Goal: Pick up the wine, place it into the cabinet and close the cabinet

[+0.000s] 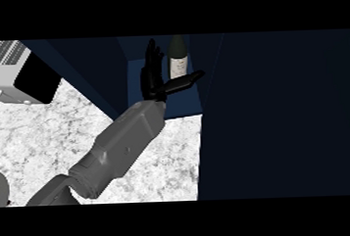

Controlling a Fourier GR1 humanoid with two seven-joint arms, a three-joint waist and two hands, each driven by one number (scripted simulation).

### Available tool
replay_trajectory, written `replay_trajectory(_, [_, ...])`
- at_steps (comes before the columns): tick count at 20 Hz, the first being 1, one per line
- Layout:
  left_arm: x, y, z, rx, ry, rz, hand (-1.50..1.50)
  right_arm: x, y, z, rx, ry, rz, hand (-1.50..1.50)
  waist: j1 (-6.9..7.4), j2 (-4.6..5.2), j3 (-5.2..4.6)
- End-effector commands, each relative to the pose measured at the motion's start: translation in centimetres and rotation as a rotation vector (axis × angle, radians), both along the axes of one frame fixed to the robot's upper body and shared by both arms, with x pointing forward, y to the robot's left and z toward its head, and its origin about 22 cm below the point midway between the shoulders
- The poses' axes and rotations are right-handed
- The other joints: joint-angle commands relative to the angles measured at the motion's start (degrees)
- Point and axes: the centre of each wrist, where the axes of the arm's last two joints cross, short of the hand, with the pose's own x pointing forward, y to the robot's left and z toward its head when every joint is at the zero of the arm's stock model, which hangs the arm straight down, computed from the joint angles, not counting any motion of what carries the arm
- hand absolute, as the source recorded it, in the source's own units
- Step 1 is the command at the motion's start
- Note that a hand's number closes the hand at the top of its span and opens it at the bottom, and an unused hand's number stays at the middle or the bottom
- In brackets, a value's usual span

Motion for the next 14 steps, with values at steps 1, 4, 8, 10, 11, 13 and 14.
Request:
replay_trajectory(1, [-0.1,-0.5,0.3,0.020,-0.024,-0.019,-1.50,0.0,0.6,-0.7,0.003,0.003,0.005,-1.50,0.24,0.02,0.02])
replay_trajectory(4, [-0.5,-0.5,-0.2,0.010,-0.042,-0.006,-1.50,-0.6,-0.1,-0.3,0.009,0.002,-0.016,-1.50,0.81,-0.28,0.01])
replay_trajectory(8, [-0.5,-1.9,1.4,-0.010,-0.091,-0.023,-1.50,0.5,0.3,0.2,-0.011,0.020,-0.021,-1.50,1.94,-0.49,0.00])
replay_trajectory(10, [-1.7,-2.0,0.1,-0.017,-0.090,-0.012,-1.50,0.7,-0.5,-0.2,0.004,0.005,-0.001,-1.50,1.14,-0.34,0.04])
replay_trajectory(11, [-1.3,-1.3,-0.3,-0.040,-0.087,-0.023,-1.50,-0.4,0.4,-0.2,0.007,0.027,-0.004,-1.50,1.78,-0.52,-0.01])
replay_trajectory(13, [-1.9,-2.4,0.4,-0.050,-0.098,-0.037,-1.50,-0.4,0.4,-0.1,0.002,0.044,-0.009,-1.50,1.77,-0.66,0.00])
replay_trajectory(14, [-1.0,-1.8,0.5,-0.058,-0.097,-0.064,-1.50,0.1,-0.3,0.7,-0.021,0.027,0.005,-1.50,2.02,-0.46,0.00])
